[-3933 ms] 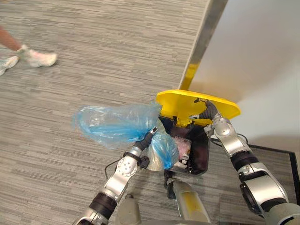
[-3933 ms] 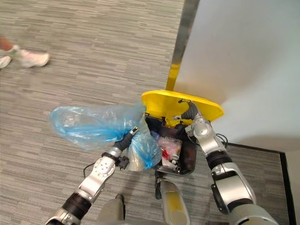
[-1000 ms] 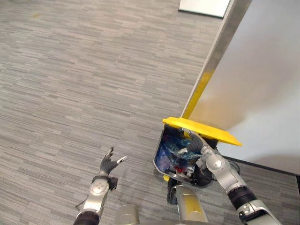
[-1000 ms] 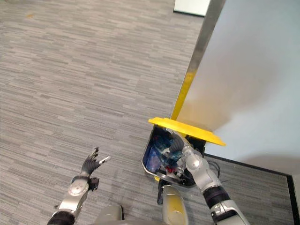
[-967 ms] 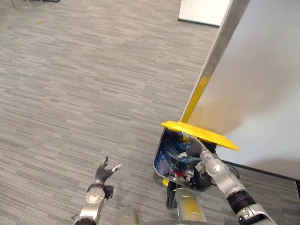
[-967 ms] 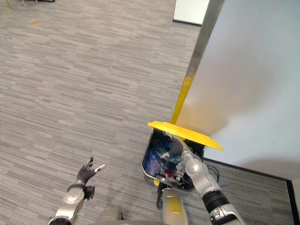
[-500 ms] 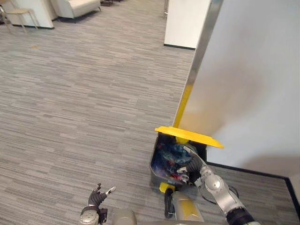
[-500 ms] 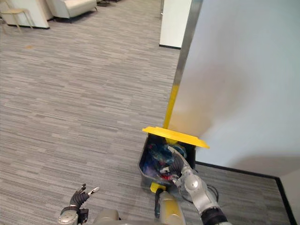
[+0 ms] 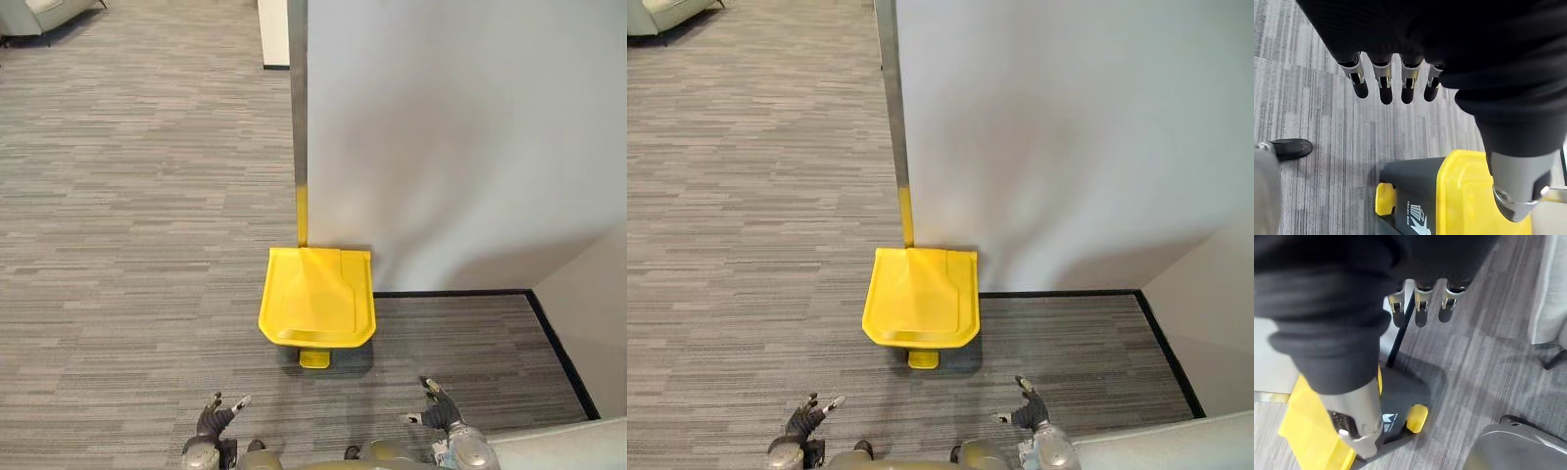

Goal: Gather rubbish on tea table into small bin, then transfer packed bag to large trash can.

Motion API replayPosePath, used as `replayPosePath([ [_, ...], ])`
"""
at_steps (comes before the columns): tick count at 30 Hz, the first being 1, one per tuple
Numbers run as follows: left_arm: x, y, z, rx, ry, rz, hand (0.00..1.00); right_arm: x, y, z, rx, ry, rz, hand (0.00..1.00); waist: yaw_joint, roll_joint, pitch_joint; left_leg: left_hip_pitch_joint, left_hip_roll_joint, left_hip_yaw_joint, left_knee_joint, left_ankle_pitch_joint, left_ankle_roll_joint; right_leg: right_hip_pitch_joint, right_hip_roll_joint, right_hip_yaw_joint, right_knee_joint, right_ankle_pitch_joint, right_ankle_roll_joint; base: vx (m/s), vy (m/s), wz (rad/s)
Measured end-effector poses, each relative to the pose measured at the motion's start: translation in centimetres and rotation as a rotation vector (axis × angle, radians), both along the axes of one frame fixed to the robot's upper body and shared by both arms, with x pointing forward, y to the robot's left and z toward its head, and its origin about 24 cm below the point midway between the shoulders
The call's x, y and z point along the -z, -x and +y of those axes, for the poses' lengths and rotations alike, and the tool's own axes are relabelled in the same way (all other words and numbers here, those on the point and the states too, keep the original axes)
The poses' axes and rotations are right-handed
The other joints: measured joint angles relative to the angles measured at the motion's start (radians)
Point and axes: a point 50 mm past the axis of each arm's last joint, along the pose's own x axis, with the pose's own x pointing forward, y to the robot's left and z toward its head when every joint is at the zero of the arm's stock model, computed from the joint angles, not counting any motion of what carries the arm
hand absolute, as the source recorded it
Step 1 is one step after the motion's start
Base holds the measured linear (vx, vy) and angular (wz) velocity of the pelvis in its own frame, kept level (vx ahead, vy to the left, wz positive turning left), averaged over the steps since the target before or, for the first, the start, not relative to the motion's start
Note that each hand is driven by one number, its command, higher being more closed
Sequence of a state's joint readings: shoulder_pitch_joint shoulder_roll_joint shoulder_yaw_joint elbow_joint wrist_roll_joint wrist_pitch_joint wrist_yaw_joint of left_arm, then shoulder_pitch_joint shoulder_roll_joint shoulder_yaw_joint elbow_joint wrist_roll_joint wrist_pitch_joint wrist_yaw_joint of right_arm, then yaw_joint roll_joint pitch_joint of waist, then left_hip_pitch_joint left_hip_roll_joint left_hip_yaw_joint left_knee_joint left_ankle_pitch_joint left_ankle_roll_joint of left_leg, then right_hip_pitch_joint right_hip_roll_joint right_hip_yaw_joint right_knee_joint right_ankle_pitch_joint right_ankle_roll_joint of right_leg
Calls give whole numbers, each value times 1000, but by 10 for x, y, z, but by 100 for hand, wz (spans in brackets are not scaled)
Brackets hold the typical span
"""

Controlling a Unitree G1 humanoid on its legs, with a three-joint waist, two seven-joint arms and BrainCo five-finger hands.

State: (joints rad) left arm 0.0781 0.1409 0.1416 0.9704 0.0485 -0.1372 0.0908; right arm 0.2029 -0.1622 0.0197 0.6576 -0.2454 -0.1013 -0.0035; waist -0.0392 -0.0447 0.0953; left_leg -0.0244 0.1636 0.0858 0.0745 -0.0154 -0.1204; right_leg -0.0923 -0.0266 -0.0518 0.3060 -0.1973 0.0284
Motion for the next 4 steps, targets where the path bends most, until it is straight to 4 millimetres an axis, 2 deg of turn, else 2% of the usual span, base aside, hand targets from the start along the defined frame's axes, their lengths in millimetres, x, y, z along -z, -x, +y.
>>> replayPosePath([
  [4, -3, 0, 14, 10, -39, 8, 0, 8, 5, 3, 8, -14, 46, 0, 1, 7, -4, 6, -16, 13, -52, 42, 7, 25, -10, 3, -81, 59, 13, -15, 91, -3],
])
